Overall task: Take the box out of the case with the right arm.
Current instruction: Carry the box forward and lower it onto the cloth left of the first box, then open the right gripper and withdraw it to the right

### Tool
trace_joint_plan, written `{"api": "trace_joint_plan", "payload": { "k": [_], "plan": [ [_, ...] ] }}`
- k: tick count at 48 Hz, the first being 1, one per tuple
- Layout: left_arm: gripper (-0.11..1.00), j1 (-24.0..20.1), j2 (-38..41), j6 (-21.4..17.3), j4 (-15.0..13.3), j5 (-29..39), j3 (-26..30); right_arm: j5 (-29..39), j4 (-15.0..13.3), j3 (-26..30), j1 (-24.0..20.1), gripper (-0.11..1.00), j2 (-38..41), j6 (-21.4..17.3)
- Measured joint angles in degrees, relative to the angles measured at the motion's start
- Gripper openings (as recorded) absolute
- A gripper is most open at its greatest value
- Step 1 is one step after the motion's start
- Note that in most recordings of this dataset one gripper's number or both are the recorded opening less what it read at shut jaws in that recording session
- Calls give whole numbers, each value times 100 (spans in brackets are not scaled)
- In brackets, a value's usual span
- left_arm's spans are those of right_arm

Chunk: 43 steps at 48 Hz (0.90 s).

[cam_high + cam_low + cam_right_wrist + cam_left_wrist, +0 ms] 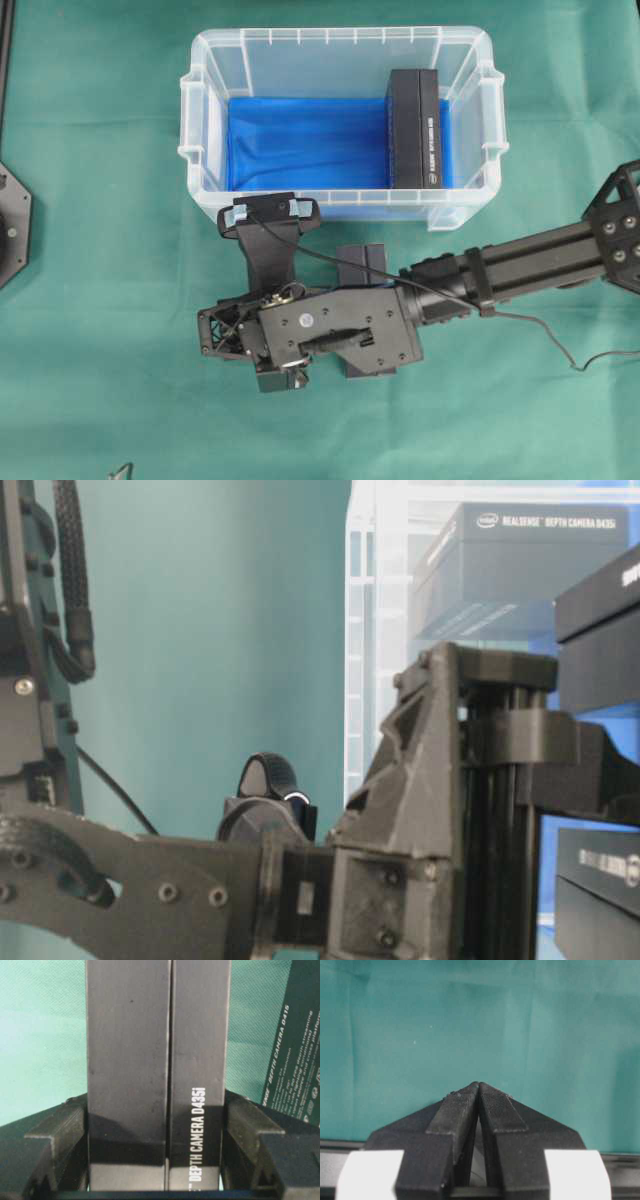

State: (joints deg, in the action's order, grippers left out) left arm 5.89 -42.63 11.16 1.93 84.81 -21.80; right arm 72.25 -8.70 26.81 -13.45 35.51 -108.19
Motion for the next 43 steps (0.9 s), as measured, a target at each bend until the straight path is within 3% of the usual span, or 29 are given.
{"api": "trace_joint_plan", "payload": {
  "k": [5,13,28,43],
  "plan": [
    [0,-9,0,0,0,0,0,-35,-26,0,0,95,0,0],
    [0,-9,0,-9,0,0,0,-35,-35,0,9,89,0,-26],
    [0,0,-18,-9,-9,0,0,-9,-44,0,53,90,-62,-9],
    [0,0,-18,-9,0,0,0,413,-229,185,70,89,-738,53]
  ]
}}
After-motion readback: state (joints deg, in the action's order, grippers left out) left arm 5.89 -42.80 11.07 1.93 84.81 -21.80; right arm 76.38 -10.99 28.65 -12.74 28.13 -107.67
